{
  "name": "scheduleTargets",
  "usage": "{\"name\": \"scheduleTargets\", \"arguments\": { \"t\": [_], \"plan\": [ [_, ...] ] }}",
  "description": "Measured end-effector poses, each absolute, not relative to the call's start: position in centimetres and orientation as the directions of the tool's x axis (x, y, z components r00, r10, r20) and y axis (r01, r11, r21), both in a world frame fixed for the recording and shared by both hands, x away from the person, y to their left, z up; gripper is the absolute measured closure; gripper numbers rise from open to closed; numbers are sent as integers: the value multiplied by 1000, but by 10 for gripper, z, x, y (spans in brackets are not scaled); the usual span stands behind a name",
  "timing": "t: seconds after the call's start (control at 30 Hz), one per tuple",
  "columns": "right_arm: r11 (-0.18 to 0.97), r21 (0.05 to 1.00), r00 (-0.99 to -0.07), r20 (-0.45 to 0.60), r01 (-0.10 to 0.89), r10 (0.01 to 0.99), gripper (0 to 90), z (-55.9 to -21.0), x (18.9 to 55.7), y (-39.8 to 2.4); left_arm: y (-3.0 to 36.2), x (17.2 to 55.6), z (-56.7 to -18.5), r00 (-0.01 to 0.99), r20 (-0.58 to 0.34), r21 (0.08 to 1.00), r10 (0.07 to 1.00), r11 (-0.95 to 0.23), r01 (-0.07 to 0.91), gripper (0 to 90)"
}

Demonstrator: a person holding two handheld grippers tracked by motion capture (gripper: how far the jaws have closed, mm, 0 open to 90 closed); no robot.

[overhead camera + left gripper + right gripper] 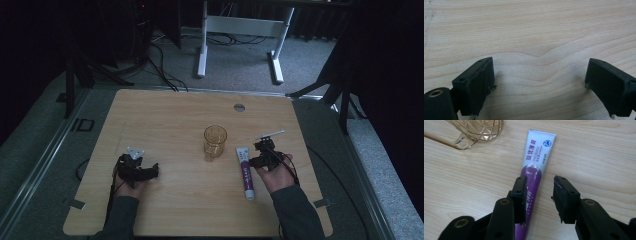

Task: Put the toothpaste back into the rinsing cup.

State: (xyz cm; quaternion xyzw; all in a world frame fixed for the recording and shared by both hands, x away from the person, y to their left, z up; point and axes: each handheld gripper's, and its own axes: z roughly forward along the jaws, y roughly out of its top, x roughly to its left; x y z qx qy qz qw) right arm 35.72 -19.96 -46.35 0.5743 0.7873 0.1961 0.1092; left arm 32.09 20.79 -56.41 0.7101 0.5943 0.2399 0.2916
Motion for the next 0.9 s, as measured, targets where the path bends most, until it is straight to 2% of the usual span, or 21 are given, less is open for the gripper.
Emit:
{"name": "scheduleTargets", "arguments": {
  "t": [0.57, 0.8, 0.9],
  "plan": [
    [280, 378, -324, 57, 883, 944, 675, -468, 364, -191, 208, 321, -564, 179, -6, 699, 984, -124, 704, 91],
    [272, 354, -313, 66, 895, 947, 661, -469, 367, -187, 208, 321, -564, 179, -6, 699, 984, -124, 704, 92],
    [264, 345, -309, 81, 900, 947, 614, -470, 368, -186, 208, 321, -564, 179, -5, 699, 984, -124, 704, 91]
  ]
}}
